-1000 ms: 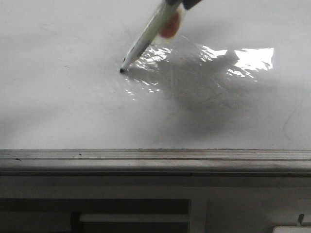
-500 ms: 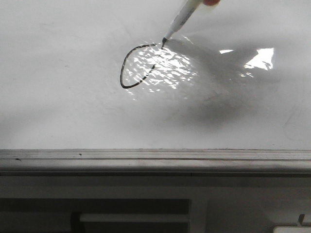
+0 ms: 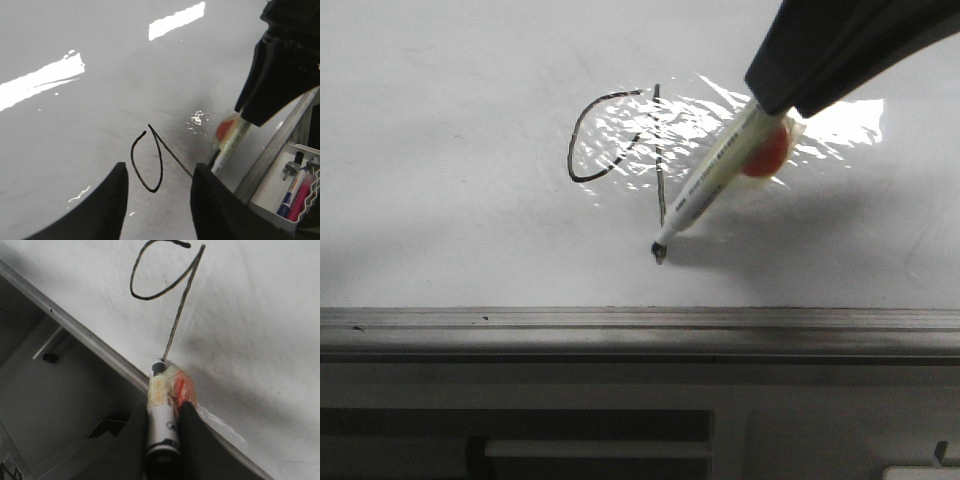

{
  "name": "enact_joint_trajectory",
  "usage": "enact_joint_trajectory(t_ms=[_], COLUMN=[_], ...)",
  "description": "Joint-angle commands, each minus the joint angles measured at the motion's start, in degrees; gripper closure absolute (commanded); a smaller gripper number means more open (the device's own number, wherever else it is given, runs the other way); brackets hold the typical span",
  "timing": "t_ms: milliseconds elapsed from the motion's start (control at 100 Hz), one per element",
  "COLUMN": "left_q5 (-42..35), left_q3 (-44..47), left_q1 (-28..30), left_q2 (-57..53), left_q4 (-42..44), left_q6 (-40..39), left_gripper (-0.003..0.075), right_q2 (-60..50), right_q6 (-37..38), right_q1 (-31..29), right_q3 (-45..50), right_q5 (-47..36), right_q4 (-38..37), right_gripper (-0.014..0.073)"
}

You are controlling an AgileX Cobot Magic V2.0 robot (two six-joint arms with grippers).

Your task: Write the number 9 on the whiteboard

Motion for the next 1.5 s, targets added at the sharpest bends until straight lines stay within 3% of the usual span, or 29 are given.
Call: enact_joint_trajectory(t_ms=[0,180,360,800,980,1180,1410,1490], left_q5=[-4.0,-10.8,-20.5,-23.8,-23.4,-23.2,-23.0,-22.8], left_q3=[-1.9,-1.9,-1.9,-1.9,-1.9,-1.9,-1.9,-1.9], left_q1=[-2.0,-7.7,-8.7,-8.7,-8.7,-8.7,-8.7,-8.7], left_q2=[2.5,11.9,20.9,25.8,25.8,25.8,25.8,25.8], left_q4=[-0.4,0.1,0.1,2.1,2.2,2.5,2.5,2.5], left_q6=[-0.5,-0.1,-0.1,0.0,0.0,0.0,0.0,0.0], left_gripper=[0.0450,0.0450,0.0450,0.0456,0.0524,0.0741,0.0741,0.0741], right_q2=[-2.3,-3.4,-3.3,-3.3,-3.3,-3.3,-3.3,-3.3], right_q6=[-0.3,-0.3,-0.3,-0.3,-0.3,-0.3,-0.3,-0.3], right_q1=[1.1,3.9,5.7,5.7,5.7,5.7,5.7,5.7], right_q3=[-2.9,-3.3,-3.0,-3.0,-3.0,-3.0,-3.0,-3.0], right_q5=[-4.2,-3.0,-2.2,0.4,0.4,0.4,-0.1,-0.8], right_q4=[-0.7,1.4,3.2,7.5,8.4,8.9,9.2,9.2], right_gripper=[0.0650,0.0650,0.0650,0.0650,0.0650,0.0656,0.0648,0.0568])
